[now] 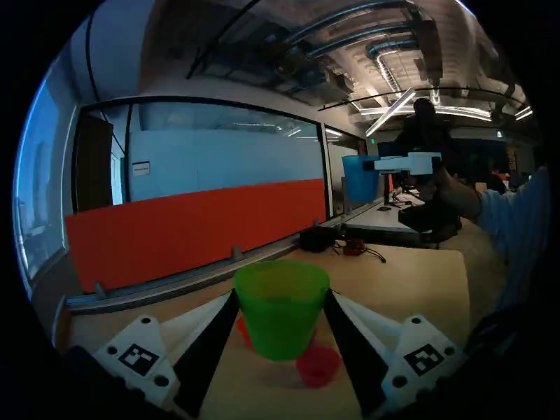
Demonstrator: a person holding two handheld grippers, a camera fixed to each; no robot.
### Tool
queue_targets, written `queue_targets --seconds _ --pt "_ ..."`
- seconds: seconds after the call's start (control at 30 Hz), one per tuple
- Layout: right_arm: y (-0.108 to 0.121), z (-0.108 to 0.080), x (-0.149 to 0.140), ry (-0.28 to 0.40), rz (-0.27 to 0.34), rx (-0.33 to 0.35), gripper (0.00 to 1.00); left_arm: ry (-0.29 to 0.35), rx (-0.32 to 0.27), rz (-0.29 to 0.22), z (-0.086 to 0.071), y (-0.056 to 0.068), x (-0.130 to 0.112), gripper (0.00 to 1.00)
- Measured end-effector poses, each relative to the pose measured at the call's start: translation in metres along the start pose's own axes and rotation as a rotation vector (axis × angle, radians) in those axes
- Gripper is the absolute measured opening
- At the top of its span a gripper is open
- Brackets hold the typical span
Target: Pour water
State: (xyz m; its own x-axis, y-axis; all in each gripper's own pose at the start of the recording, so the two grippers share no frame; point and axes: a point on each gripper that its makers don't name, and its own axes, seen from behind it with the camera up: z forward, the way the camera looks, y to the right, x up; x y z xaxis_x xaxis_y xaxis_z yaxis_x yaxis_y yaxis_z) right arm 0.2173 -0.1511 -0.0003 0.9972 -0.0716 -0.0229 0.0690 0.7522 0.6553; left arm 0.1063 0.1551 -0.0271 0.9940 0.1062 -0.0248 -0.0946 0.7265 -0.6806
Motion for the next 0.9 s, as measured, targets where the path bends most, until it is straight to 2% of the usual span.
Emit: queue_targets --seconds 0.43,0.9 --pt "0.002 -0.013 -0.038 -0.059 -0.005 0.024 0.91 -0.054 0.013 -0.014 -0.003 -0.005 -0.026 0.85" --pt "0.003 -0.026 -0.101 -0.201 0.034 0.056 0.92 -0.140 0.010 -0.030 -0.005 -0.004 -0.064 0.85"
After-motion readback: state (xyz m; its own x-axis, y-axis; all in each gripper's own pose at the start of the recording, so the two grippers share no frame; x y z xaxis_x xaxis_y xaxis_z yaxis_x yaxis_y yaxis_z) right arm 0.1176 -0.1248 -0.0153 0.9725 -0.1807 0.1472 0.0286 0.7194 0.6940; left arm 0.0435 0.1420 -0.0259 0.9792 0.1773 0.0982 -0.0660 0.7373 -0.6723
